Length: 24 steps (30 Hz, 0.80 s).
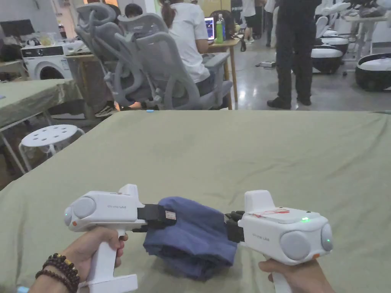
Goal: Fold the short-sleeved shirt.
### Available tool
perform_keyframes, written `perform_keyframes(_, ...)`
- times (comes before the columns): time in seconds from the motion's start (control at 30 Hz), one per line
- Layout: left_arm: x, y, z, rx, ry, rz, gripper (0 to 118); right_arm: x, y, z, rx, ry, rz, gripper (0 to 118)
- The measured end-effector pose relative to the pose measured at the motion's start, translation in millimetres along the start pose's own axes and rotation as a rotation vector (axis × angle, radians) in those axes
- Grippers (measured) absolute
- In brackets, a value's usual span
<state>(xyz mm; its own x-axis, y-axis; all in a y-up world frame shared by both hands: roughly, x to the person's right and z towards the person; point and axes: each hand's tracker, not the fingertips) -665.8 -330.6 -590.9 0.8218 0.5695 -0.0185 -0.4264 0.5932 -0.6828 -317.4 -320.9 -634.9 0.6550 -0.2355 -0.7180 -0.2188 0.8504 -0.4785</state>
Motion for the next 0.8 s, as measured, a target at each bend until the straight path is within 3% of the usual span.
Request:
perform_keyframes(0.2, -143.4, 60.3, 39.9, 0.013, 0.088, 0.019, 24, -54.4, 17.8, -61.8, 0.002, 0.118, 0.058, 0)
perform_keyframes(0.3, -155.0, 66.6, 50.6, 0.018, 0.148, 0.049, 24, -65.1, 15.5, -83.9, -0.004, 0.151, 0.061, 0)
perform_keyframes(0.47, -188.5, 71.6, 54.6, 0.032, 0.128, 0.085, 24, -67.1, 9.2, -97.7, -0.040, 0.172, 0.066, 0)
perform_keyframes(0.5, -186.4, 68.5, 54.0, 0.042, 0.119, 0.075, 30, -66.8, 8.5, -98.9, -0.046, 0.165, 0.078, 0)
perform_keyframes(0.53, -175.6, 64.0, 53.9, 0.056, 0.126, 0.060, 50, -65.9, 8.4, -99.4, -0.047, 0.160, 0.084, 0)
perform_keyframes(0.6, -167.6, 58.8, 58.9, 0.143, 0.245, 0.017, 118, -62.8, 10.5, -97.8, -0.050, 0.156, 0.079, 0)
perform_keyframes(0.67, -168.2, 63.2, 80.7, 0.269, 0.273, -0.014, 105, -62.0, 14.2, -90.7, -0.046, 0.153, 0.077, 0)
perform_keyframes(0.73, -151.9, 66.1, 104.4, 0.322, 0.284, 0.060, 114, -60.8, 21.6, -79.0, -0.035, 0.150, 0.090, 0)
perform_keyframes(0.8, -159.9, 88.0, 125.5, 0.377, 0.291, 0.025, 118, -57.1, 36.1, -63.1, -0.012, 0.143, 0.103, 0)
